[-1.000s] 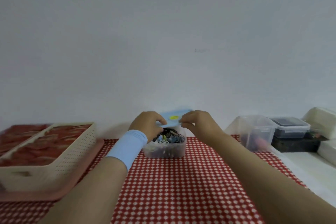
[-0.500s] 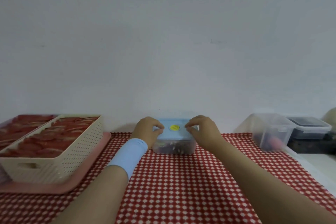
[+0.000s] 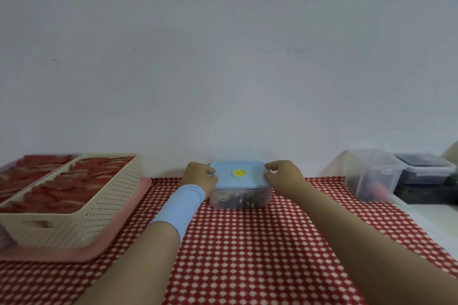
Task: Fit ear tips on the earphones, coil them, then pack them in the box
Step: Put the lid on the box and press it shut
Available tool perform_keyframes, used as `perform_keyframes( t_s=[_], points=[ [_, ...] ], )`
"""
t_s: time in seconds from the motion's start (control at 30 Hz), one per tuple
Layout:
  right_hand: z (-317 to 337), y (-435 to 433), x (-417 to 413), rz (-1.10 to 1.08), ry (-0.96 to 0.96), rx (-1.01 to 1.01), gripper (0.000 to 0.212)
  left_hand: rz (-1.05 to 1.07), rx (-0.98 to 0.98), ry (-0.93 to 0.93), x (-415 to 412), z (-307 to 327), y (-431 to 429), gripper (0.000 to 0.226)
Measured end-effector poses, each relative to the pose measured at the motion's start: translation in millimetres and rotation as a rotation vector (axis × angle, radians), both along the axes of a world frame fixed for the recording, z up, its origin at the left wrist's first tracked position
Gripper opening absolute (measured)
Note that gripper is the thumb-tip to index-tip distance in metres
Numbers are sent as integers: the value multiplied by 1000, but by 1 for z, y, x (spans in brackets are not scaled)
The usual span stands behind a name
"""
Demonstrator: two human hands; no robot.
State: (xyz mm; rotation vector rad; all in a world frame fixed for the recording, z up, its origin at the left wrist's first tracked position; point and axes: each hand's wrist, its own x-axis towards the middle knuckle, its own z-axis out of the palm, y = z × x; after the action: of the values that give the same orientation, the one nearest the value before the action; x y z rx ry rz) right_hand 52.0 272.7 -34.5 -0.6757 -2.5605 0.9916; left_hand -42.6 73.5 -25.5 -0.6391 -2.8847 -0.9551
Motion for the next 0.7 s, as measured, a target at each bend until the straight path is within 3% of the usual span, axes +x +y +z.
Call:
perform_keyframes(
  t_s=[0.1,0.17,0.27,0.33,0.43,0.53,0.7],
  points=[
    [2,-5,-1,51,-40,76,35,-18,-116,-30,-3,4,1,21],
    [1,-7,-1,67,-54,99,32,-4,-162,-22,-5,4,2,30],
    [-1,-3,-1,98,-50,139,31,-12,-252,-22,-4,9,7,21],
    [-2,-1,1,154,-49,185,32,-43,-314,12,-2,9,14,31],
    [-3,2,2,220,-66,216,41,-144,-287,22,2,0,20,47],
    [-6,4,2,260,-124,237,46,-217,-341,68,7,-13,19,48],
    [-12,-3,3,336,-187,283,50,-200,-314,-17,4,-18,16,50]
  ],
)
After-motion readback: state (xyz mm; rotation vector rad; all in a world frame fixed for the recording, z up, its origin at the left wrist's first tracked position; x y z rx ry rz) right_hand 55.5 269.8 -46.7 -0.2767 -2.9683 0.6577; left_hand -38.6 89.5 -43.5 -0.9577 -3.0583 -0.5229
